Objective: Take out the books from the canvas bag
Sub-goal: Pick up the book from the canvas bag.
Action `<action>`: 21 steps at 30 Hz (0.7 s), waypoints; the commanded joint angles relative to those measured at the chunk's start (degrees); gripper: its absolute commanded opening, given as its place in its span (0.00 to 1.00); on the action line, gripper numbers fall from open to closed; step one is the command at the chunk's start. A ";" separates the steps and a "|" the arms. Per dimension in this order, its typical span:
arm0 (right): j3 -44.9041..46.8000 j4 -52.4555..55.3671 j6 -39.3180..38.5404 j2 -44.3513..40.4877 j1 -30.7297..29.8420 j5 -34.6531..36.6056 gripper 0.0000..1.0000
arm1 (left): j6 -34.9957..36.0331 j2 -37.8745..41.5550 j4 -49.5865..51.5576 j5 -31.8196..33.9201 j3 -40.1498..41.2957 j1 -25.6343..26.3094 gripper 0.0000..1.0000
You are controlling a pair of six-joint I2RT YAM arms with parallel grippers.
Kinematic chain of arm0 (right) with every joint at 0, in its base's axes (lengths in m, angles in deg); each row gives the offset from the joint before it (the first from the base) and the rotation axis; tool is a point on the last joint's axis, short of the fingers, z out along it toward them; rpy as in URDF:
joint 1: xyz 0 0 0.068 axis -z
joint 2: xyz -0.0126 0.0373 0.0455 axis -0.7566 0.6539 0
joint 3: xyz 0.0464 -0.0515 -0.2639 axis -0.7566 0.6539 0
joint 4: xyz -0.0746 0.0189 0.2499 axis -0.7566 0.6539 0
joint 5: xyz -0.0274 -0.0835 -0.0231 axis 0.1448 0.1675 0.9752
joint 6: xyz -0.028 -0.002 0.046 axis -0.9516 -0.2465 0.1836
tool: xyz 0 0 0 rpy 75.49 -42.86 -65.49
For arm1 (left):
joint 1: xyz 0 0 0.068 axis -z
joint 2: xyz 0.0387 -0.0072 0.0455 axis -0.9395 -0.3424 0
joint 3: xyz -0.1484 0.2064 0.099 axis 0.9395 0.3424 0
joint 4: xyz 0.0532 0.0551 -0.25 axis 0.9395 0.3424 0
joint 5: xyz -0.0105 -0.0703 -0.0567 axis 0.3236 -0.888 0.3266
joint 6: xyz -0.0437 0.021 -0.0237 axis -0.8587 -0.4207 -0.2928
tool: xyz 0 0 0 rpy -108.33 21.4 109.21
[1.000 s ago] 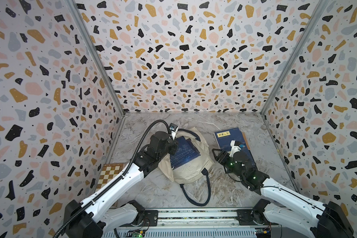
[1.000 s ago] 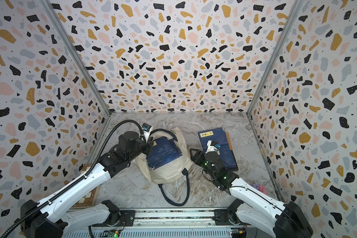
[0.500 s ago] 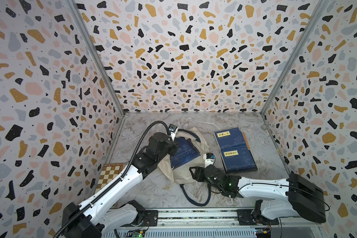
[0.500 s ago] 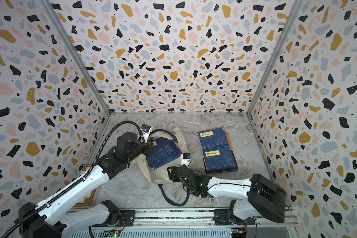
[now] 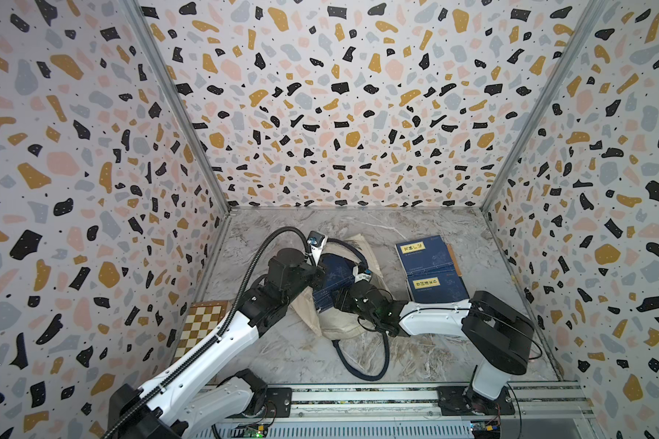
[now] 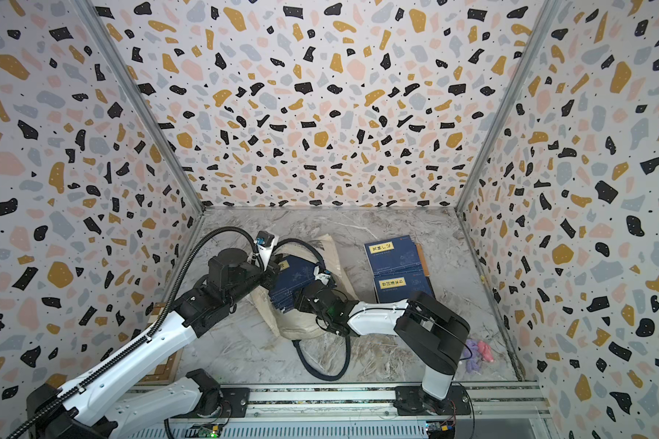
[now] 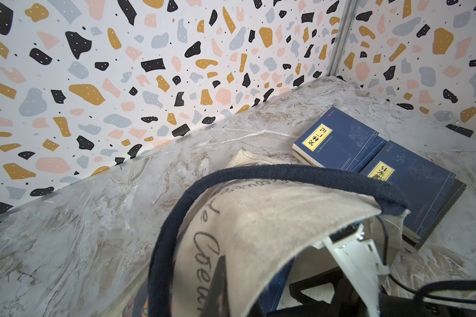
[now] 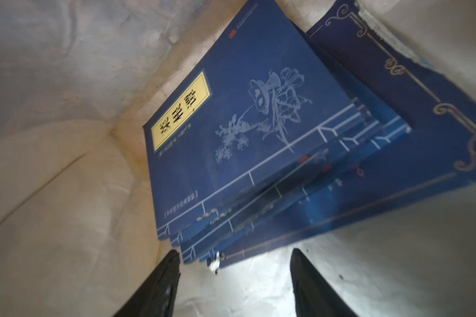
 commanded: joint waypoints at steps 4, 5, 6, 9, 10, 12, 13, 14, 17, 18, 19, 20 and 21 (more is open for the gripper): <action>-4.61 0.91 0.64 3.72 2.83 -0.52 0.62 | 0.17 2.12 -6.93 -2.48 0.51 -0.14 0.00; -5.07 0.69 0.13 4.11 3.08 0.01 0.61 | 0.14 2.12 -7.09 -2.68 0.49 -0.14 0.00; -5.64 1.05 -0.06 4.44 3.36 0.15 0.60 | 0.15 2.14 -7.24 -2.84 0.62 -0.19 0.00; -6.92 0.94 -1.01 5.29 4.16 0.41 0.57 | 0.22 2.12 -7.33 -3.32 0.67 -0.14 0.00; -7.54 1.06 -1.39 5.82 4.40 0.47 0.56 | 0.12 2.12 -7.51 -3.56 0.71 -0.14 0.00; -8.51 0.92 -1.74 6.79 5.16 -0.44 0.54 | 0.16 2.19 -7.49 -4.06 0.70 -0.14 0.00; -8.95 0.47 -1.91 7.28 5.45 -0.71 0.53 | 0.29 2.16 -7.57 -4.47 0.71 -0.14 0.00; -9.55 -0.14 -2.42 7.82 5.71 -1.28 0.52 | 0.27 2.16 -7.66 -4.80 0.75 -0.14 0.00; -12.75 0.82 -4.55 8.98 6.29 -2.92 0.47 | 0.38 2.21 -8.10 -5.68 0.97 -0.14 0.00; -13.01 0.31 -5.20 8.94 6.38 -2.95 0.46 | 0.47 2.19 -8.22 -5.87 1.02 -0.09 0.00; -12.95 -0.50 -5.95 8.73 6.38 -2.83 0.45 | 0.47 2.20 -8.23 -5.94 1.00 -0.05 0.00; -12.94 -0.99 -6.21 8.51 6.38 -2.62 0.44 | 0.54 2.20 -8.30 -6.18 1.01 -0.01 0.00; -13.01 -1.50 -6.46 8.39 6.40 -2.57 0.43 | 0.56 2.20 -8.36 -6.38 1.02 -0.02 0.00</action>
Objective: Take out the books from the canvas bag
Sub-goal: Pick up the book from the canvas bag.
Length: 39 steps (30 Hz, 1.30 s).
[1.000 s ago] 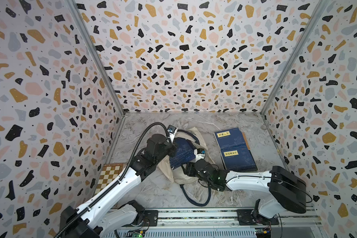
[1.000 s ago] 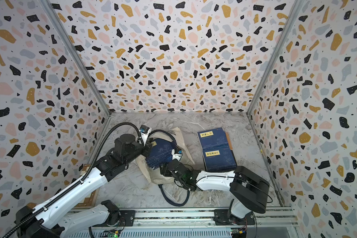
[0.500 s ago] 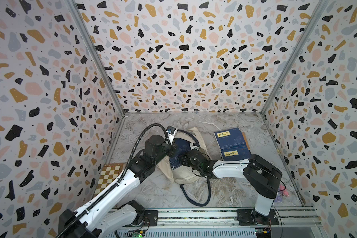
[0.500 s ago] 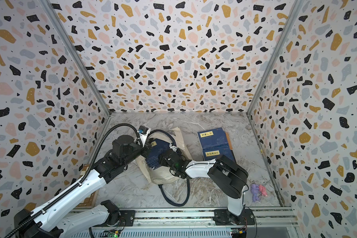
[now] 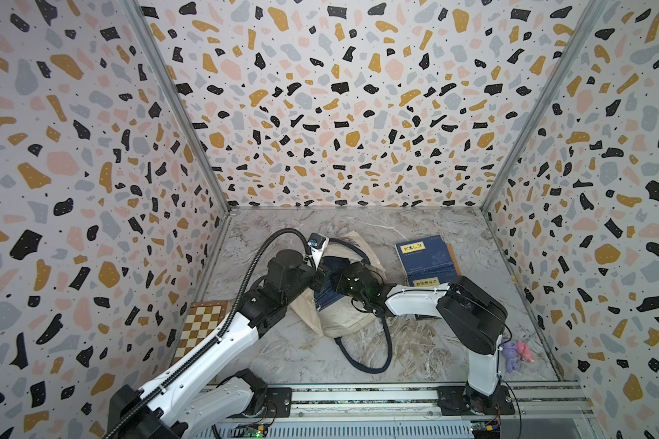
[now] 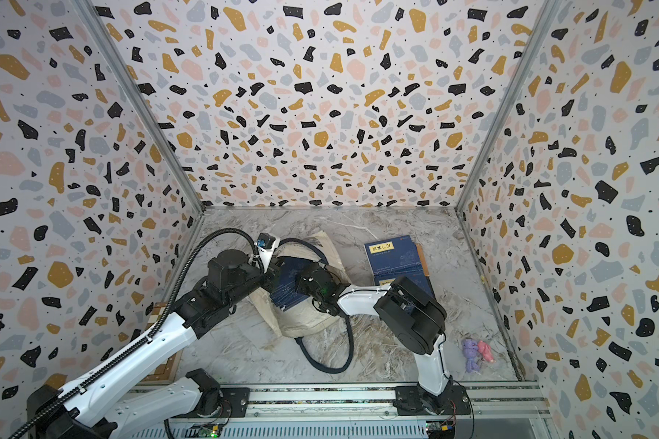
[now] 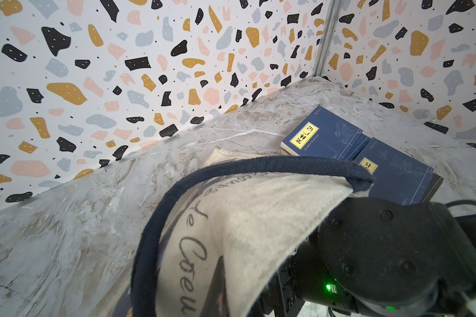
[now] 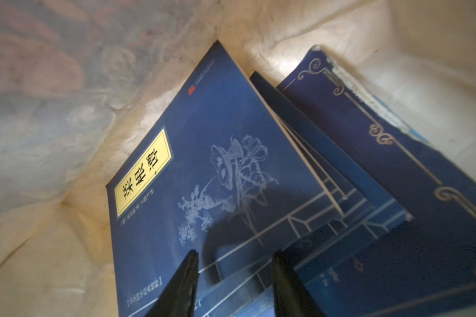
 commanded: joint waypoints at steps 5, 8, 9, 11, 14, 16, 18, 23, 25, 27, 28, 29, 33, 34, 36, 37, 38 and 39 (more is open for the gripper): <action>-4.26 -6.65 -4.26 0.08 1.53 -5.77 0.41 | 0.60 1.88 -7.54 -3.43 -0.35 0.17 0.00; -4.95 -9.53 -5.36 0.15 1.82 -7.91 0.40 | 0.78 2.03 -7.71 -3.70 -0.10 0.17 0.00; -4.98 -10.62 -5.82 -0.12 1.82 -8.57 0.40 | 0.73 1.98 -7.79 -3.78 -0.15 0.17 0.00; -4.94 -12.65 -6.32 -0.59 1.86 -9.64 0.40 | 0.75 2.03 -7.80 -3.89 -0.15 0.17 0.00; -4.50 -15.76 -6.30 -1.19 1.82 -10.97 0.40 | 0.89 2.04 -7.80 -3.91 -0.11 0.17 0.00; -5.61 -15.27 -5.58 -0.61 1.90 -11.77 0.40 | 0.95 2.16 -7.85 -3.98 -0.15 0.17 0.00; -6.84 -13.61 -4.42 0.47 2.00 -12.10 0.40 | 1.02 2.23 -7.81 -3.99 -0.15 0.17 0.00; -7.51 -10.84 1.42 3.15 2.17 -12.08 0.38 | 1.39 2.43 -7.80 -3.68 0.08 0.17 0.00; -7.86 -8.64 2.79 3.75 2.17 -11.79 0.31 | 1.47 2.46 -7.67 -3.54 0.02 0.17 0.00; -7.32 -8.47 2.73 3.53 2.17 -11.28 0.27 | 1.57 2.25 -7.39 -2.85 0.03 0.17 0.00; -6.37 -8.92 2.83 3.05 2.17 -10.66 0.24 | 1.72 2.12 -7.04 -2.49 -0.01 0.19 0.00; -5.42 -9.65 2.72 2.44 2.17 -10.33 0.21 | 1.82 1.98 -6.86 -2.17 -0.14 0.20 0.00; -1.50 -12.08 1.39 -0.72 2.27 -9.13 0.13 | 0.82 1.43 -6.18 2.01 -0.01 0.17 0.00; -0.44 -12.86 0.76 -1.75 2.26 -9.13 0.11 | 1.24 1.14 -5.82 2.98 -0.02 0.17 0.00; 1.23 -13.96 -0.85 -3.92 2.26 -9.04 0.06 | 1.39 0.19 -4.22 5.40 -0.74 0.17 0.00; 2.19 -14.35 -1.96 -5.23 2.25 -8.84 0.05 | 1.39 -0.39 -3.54 6.53 -1.14 0.17 0.00; 2.88 -14.18 -2.87 -6.44 2.26 -8.25 0.03 | 1.41 -0.87 -3.10 7.28 -1.36 0.17 0.00; 3.90 -14.09 -3.72 -7.84 2.17 -7.16 0.01 | 1.43 -1.21 -2.80 7.69 -1.57 0.08 0.00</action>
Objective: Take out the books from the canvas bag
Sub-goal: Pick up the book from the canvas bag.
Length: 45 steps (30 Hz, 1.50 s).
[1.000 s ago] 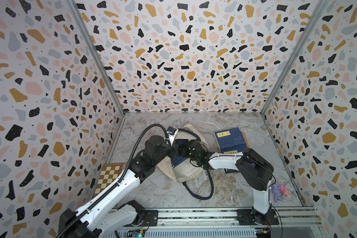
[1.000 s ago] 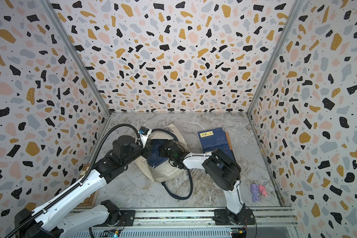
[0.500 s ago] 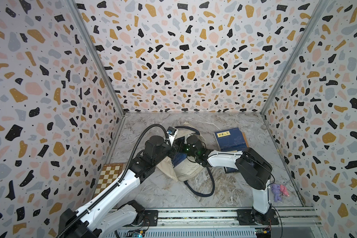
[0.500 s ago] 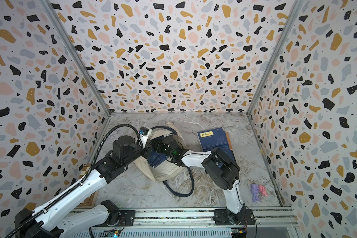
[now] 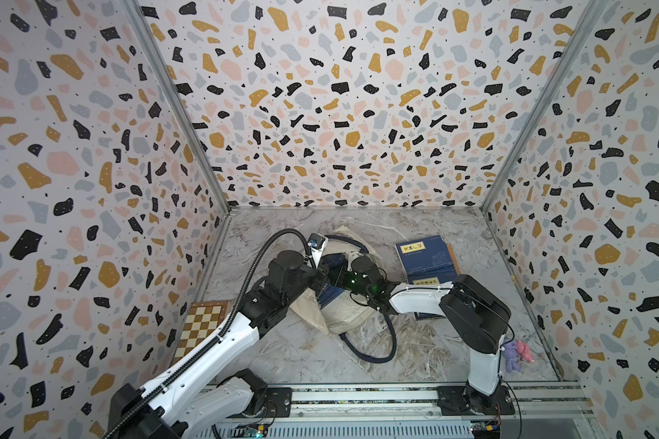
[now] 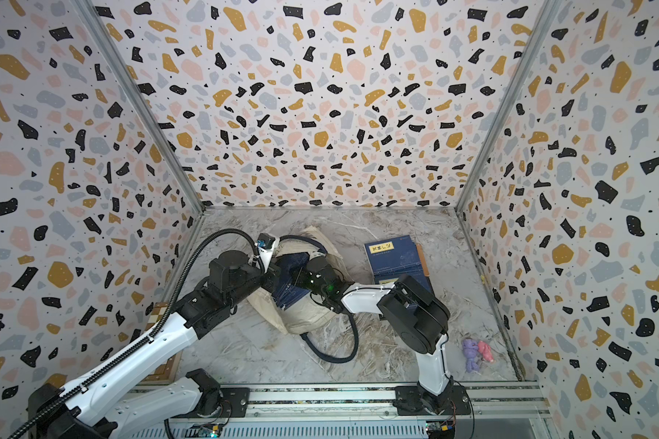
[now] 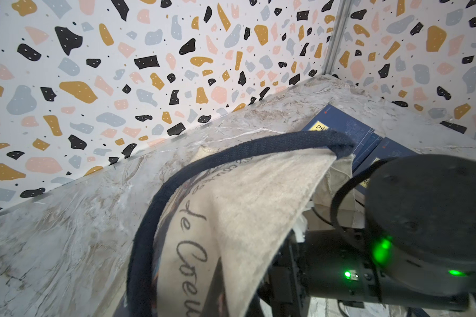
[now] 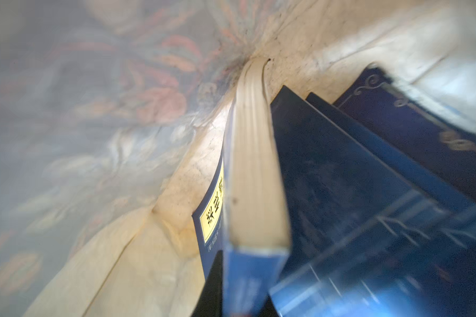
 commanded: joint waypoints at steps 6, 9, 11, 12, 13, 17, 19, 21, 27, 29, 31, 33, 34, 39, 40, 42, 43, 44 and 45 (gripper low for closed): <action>6.35 -2.32 -8.75 -12.38 0.29 4.55 0.00 | 0.22 -2.21 -0.55 5.92 -2.94 -0.88 0.00; 9.36 -2.66 -10.34 -16.21 0.29 5.02 0.00 | -0.77 -3.98 1.22 5.82 -4.24 -2.01 0.00; 11.15 -2.52 -11.16 -18.86 0.29 5.10 0.00 | -1.31 -4.71 1.89 5.59 -4.89 -2.93 0.00; 11.97 -2.53 -11.91 -20.48 0.29 4.85 0.00 | -1.85 -4.83 1.89 5.54 -4.98 -3.40 0.00; 12.53 -2.30 -12.55 -21.64 0.16 4.51 0.00 | -2.34 -4.94 1.97 5.17 -4.99 -3.86 0.00; 15.12 -1.02 -15.09 -26.66 -0.05 2.75 0.00 | -2.93 -6.01 2.54 4.16 -5.52 -4.20 0.00; 15.28 0.55 -16.56 -28.12 -0.15 1.01 0.00 | -3.07 -6.66 2.93 4.24 -5.94 -4.25 0.00; 15.78 1.21 -18.35 -29.48 -0.23 -1.57 0.00 | -3.44 -6.95 3.20 4.56 -6.22 -4.25 0.00; 16.31 7.08 -23.95 -33.61 -1.03 -4.92 0.00 | -4.21 -7.13 3.39 4.62 -6.46 -4.25 0.00; 17.71 7.74 -24.89 -36.06 -1.11 -5.57 0.00 | -4.21 -7.03 3.39 5.01 -6.48 -4.30 0.00; 19.32 8.05 -25.64 -39.41 -1.18 -5.49 0.00 | -4.29 -6.87 3.43 5.11 -6.44 -4.31 0.00; 21.16 7.84 -26.33 -43.21 -1.14 -5.46 0.00 | -4.46 -6.97 3.42 4.96 -6.48 -4.32 0.00; 21.63 8.01 -26.68 -44.66 -1.15 -5.61 0.00 | -4.54 -7.04 3.53 4.80 -6.60 -4.33 0.00; 22.92 11.16 -28.24 -51.91 -1.02 -4.66 0.00 | -4.69 -7.23 3.70 4.61 -6.66 -4.33 0.00; 23.16 11.85 -28.50 -53.18 -0.98 -4.08 0.00 | -4.73 -7.22 3.65 4.77 -6.66 -4.29 0.00; 23.64 13.66 -28.32 -56.49 -0.59 -1.81 0.00 | -4.73 -7.07 3.66 4.89 -6.61 -4.33 0.00; 23.99 14.31 -28.04 -57.95 -0.23 -0.87 0.00 | -4.73 -7.04 3.68 4.84 -6.57 -4.29 0.00; 24.37 15.07 -27.54 -59.91 0.34 0.48 0.00 | -4.73 -6.96 3.66 4.79 -6.57 -4.33 0.00; 24.56 16.65 -26.63 -61.91 1.06 2.22 0.00 | -4.74 -6.96 3.71 4.75 -6.58 -4.27 0.00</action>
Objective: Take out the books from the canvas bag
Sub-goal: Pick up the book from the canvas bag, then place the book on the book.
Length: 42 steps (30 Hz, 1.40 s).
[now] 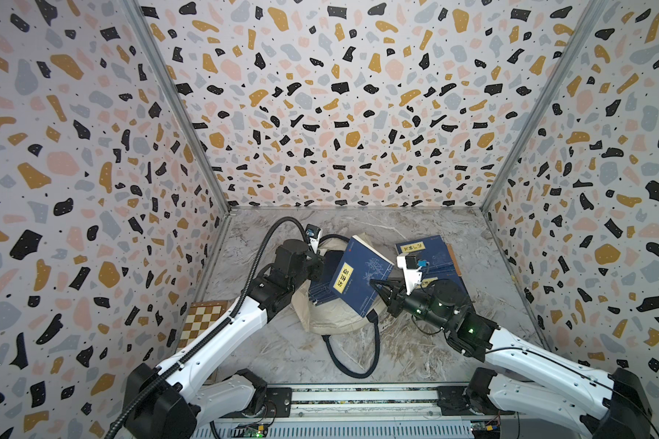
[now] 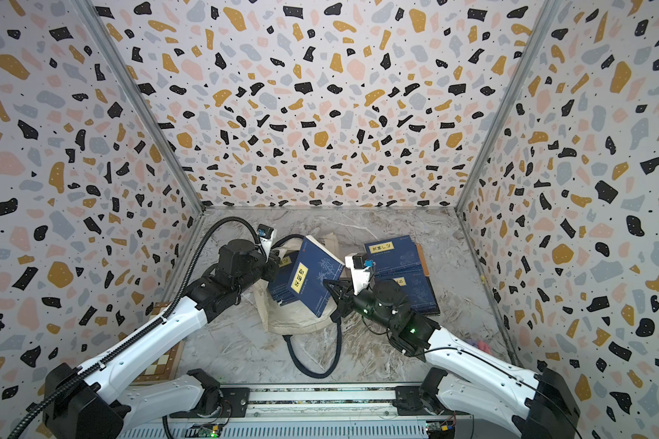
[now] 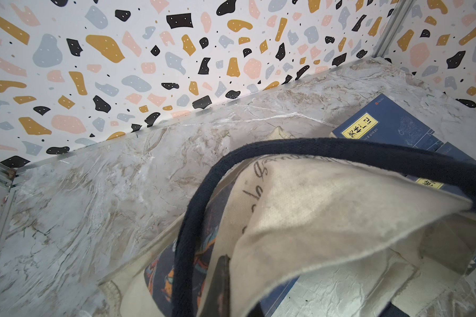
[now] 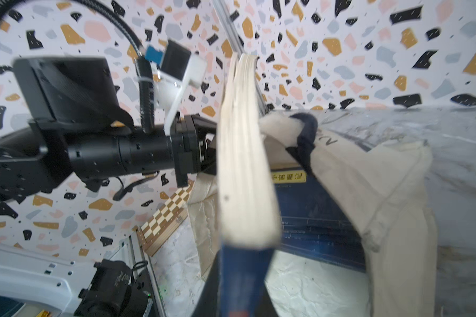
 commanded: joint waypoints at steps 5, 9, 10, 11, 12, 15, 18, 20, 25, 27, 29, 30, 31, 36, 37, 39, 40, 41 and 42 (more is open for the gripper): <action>1.29 9.96 7.28 -13.32 8.65 12.99 0.00 | -0.49 0.12 -0.05 1.09 -1.71 -0.57 0.00; 3.62 16.50 14.26 -16.95 19.85 10.61 0.00 | -0.57 0.21 -0.06 0.99 -1.72 -0.48 0.00; 4.33 17.05 15.40 -17.51 22.74 8.76 0.00 | -0.64 0.34 -0.09 0.83 -1.59 -0.52 0.00; 5.39 17.40 16.76 -18.12 25.85 6.46 0.00 | -0.65 0.48 -0.22 0.78 -1.59 -0.51 0.00; 6.32 17.77 18.14 -18.51 29.21 4.26 0.00 | -0.52 0.56 -0.19 0.65 -1.50 -0.55 0.00; 8.66 17.87 20.85 -19.13 37.05 -2.29 0.00 | -0.53 0.80 -0.26 0.58 -1.33 -0.51 0.00; 11.52 16.93 22.21 -18.52 42.75 -6.82 0.00 | -0.50 0.92 -0.39 0.31 -1.32 -0.50 0.00; 14.08 14.79 23.32 -17.11 45.93 -10.58 0.00 | -0.49 0.84 -0.24 0.04 -1.41 -0.46 0.00; 18.57 9.68 25.13 -13.21 50.69 -15.15 0.00 | -0.49 0.96 -0.25 0.03 -1.41 -0.46 0.00; 19.83 8.07 25.80 -12.53 51.11 -14.82 0.00 | -0.50 1.00 -0.29 -0.12 -1.32 -0.51 0.00; 20.87 6.81 26.49 -11.74 51.71 -14.56 0.00 | -0.49 1.00 -0.26 -0.17 -1.41 -0.48 0.00; 21.20 6.45 26.58 -11.30 51.73 -14.06 0.00 | -0.49 1.00 -0.26 -0.17 -1.41 -0.48 0.00; 21.54 6.37 26.95 -10.67 51.80 -13.10 0.00 | -0.55 0.92 -0.30 -0.24 -1.43 -0.51 0.00; 22.95 5.35 28.61 -6.02 53.14 -12.07 0.00 | -0.60 0.83 -0.11 -0.49 -1.50 -0.46 0.00; 23.37 4.82 29.14 -4.91 53.77 -12.53 0.00 | -0.61 0.83 -0.06 -0.41 -1.50 -0.49 0.00; 23.76 3.73 29.74 -3.20 54.36 -13.28 0.00 | -0.62 0.92 -0.08 -0.45 -1.50 -0.50 0.00; 23.62 3.81 29.76 -2.32 54.73 -13.65 0.00 | -0.62 0.92 -0.09 -0.42 -1.50 -0.51 0.00; 23.36 4.13 29.67 -1.63 55.15 -13.70 0.00 | -0.65 0.91 -0.06 -0.41 -1.53 -0.51 0.00; 23.27 4.11 29.59 -1.29 55.41 -13.85 0.00 | -0.66 0.92 -0.12 -0.49 -1.50 -0.51 0.00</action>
